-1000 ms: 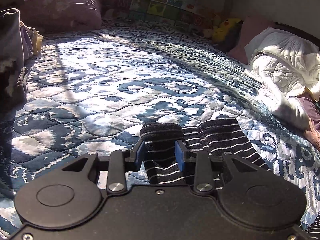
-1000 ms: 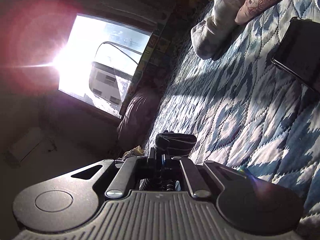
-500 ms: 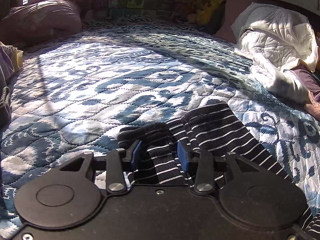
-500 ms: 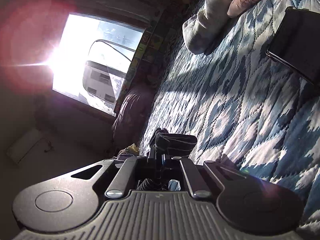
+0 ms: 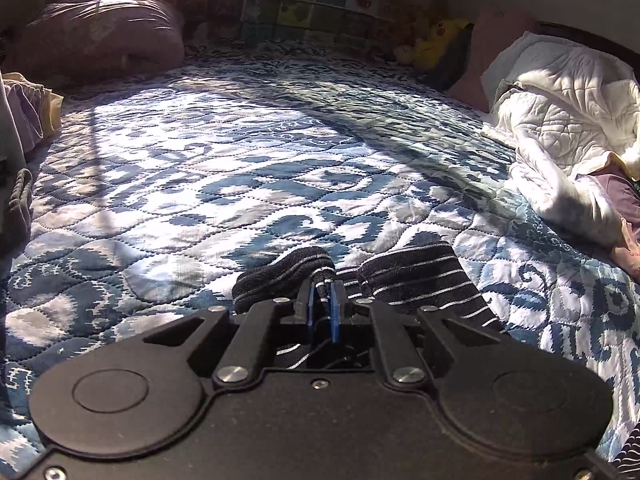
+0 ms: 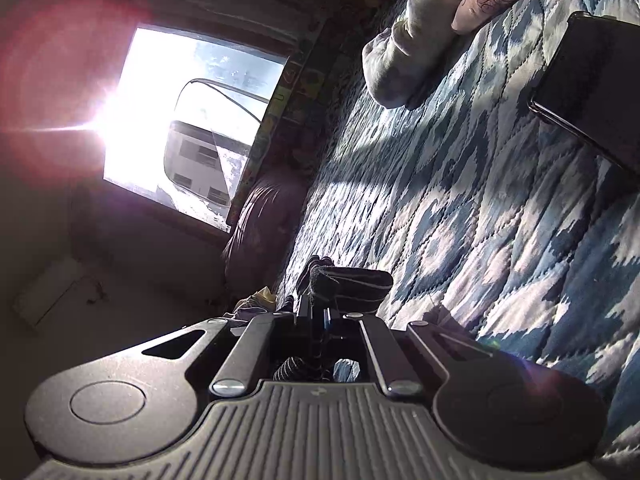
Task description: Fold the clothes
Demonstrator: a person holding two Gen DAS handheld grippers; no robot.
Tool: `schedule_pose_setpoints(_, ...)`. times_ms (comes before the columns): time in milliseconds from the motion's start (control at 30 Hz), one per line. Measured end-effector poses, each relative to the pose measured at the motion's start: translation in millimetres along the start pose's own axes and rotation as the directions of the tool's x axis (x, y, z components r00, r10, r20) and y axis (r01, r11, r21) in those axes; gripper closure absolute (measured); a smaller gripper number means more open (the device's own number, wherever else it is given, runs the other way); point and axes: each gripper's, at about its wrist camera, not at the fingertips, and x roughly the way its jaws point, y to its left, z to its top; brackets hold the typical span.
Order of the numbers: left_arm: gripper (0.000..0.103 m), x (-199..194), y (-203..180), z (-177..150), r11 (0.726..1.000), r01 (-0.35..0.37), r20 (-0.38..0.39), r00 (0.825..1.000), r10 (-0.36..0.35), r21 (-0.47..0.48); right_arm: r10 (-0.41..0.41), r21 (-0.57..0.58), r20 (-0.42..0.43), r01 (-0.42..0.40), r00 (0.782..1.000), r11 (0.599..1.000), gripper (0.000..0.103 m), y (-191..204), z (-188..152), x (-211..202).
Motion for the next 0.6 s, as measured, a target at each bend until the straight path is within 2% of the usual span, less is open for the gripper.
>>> schedule_pose_setpoints(67, 0.096, 9.5, -1.4, -5.9, 1.000, 0.010, -0.044, 0.999, -0.010, 0.015, 0.008, 0.005, 0.003, -0.008, 1.000, 1.000, 0.096, -0.5, 0.4, 0.6)
schedule_pose_setpoints(100, 0.089, 14.3, -2.7, -10.0, 0.999, 0.019, -0.063, 0.998, -0.017, 0.028, 0.012, 0.007, 0.005, -0.012, 1.000, 1.000, 0.096, -0.8, 0.6, 0.9)
schedule_pose_setpoints(133, 0.086, 10.6, -1.4, -9.0, 1.000, 0.020, -0.054, 0.998, -0.019, 0.019, 0.013, 0.011, 0.009, -0.013, 1.000, 1.000, 0.096, -1.4, 1.1, 1.0)
schedule_pose_setpoints(200, 0.086, -0.8, 1.6, -4.2, 1.000, 0.016, -0.026, 1.000, -0.016, -0.002, 0.016, 0.021, 0.015, -0.016, 1.000, 1.000, 0.096, -3.3, 1.9, 1.6)
schedule_pose_setpoints(267, 0.086, -32.1, 6.8, 1.9, 0.999, 0.046, 0.049, 0.998, -0.044, -0.024, 0.019, 0.022, 0.017, -0.019, 1.000, 1.000, 0.096, -3.4, 2.2, 2.5)
schedule_pose_setpoints(333, 0.086, -61.9, 9.4, -1.9, 0.997, 0.071, 0.073, 0.995, -0.068, -0.030, 0.028, 0.020, 0.014, -0.028, 1.000, 0.999, 0.096, -3.0, 2.6, 4.2)
schedule_pose_setpoints(433, 0.086, -93.3, 1.7, -20.8, 0.997, 0.082, 0.028, 0.996, -0.082, 0.013, 0.036, 0.031, 0.016, -0.037, 0.999, 0.999, 0.096, -4.0, 3.4, 5.5)
schedule_pose_setpoints(567, 0.086, -91.3, -13.0, -60.7, 0.992, 0.129, -0.067, 0.989, -0.129, -0.013, 0.036, 0.020, 0.021, -0.037, 0.999, 0.999, 0.096, -2.6, 3.5, 8.5)
schedule_pose_setpoints(600, 0.086, -77.6, -22.2, -73.6, 0.992, 0.125, -0.122, 0.985, -0.121, 0.027, 0.032, 0.014, 0.022, -0.032, 0.999, 0.999, 0.096, -2.2, 3.9, 9.8)
